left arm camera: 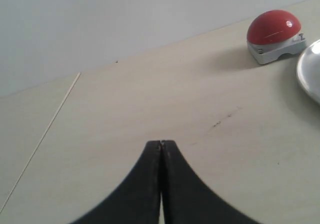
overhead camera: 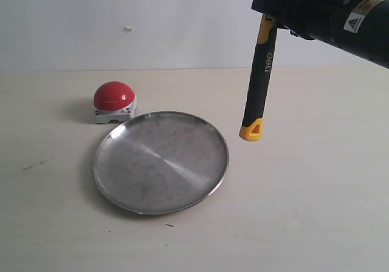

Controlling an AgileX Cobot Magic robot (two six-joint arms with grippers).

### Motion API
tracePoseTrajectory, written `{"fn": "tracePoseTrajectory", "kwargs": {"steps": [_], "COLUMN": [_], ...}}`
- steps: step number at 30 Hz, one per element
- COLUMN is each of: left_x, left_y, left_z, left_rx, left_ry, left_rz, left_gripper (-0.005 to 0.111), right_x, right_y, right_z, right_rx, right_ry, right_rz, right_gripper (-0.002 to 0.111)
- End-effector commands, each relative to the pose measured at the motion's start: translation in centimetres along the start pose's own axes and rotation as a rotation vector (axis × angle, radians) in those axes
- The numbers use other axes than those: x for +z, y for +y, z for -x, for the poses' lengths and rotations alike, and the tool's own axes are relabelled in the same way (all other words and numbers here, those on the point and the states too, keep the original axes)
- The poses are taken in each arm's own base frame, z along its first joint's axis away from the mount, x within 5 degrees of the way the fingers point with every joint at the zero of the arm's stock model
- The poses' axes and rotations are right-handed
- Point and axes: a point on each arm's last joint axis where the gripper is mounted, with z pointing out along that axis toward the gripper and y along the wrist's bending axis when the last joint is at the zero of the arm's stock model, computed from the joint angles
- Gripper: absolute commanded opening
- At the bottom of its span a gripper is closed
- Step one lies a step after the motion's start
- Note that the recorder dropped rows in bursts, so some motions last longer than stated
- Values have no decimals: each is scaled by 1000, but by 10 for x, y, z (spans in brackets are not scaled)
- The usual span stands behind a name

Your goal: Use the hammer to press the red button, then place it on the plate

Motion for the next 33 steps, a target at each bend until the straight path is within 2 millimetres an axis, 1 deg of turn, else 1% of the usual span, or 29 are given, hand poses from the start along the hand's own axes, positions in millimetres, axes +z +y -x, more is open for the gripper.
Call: {"fn": "tracePoseTrajectory", "kwargs": {"steps": [1,9,11,12,13,14,15,16,17,21,25,29,33], "left_x": [0,0,-1,-1,-3,-6,-9,-12,-16,-29,-37,-38,-35], "left_y": [0,0,1,-1,-2,-3,-1,0,2,5,6,7,6], "left_z": [1,1,5,14,21,30,38,44,50,66,72,73,71], "left_rx": [2,6,66,27,-128,-341,-507,-570,-589,-545,-547,-602,-592], "left_ry": [-17,-17,-63,-156,-240,-332,-418,-498,-579,-810,-920,-929,-894], "left_rz": [4,4,9,-5,-41,-86,-122,-142,-157,-181,-196,-222,-213], "left_gripper": [0,0,0,0,0,0,0,0,0,0,0,0,0], "right_x": [-4,-4,-4,-4,-4,-4,-4,-4,-4,-4,-4,-4,-4], "right_y": [5,8,8,9,9,9,10,10,10,10,11,11,11], "right_z": [12,10,10,10,10,10,10,9,9,9,10,10,10], "right_rx": [-8,-79,-70,-69,-73,-83,-90,-92,-100,-107,-107,-107,-107], "right_ry": [-84,-69,-69,-68,-67,-65,-62,-62,-60,-61,-66,-66,-64], "right_rz": [43,74,74,75,77,82,86,86,90,94,98,98,96], "right_gripper": [0,0,0,0,0,0,0,0,0,0,0,0,0]}}
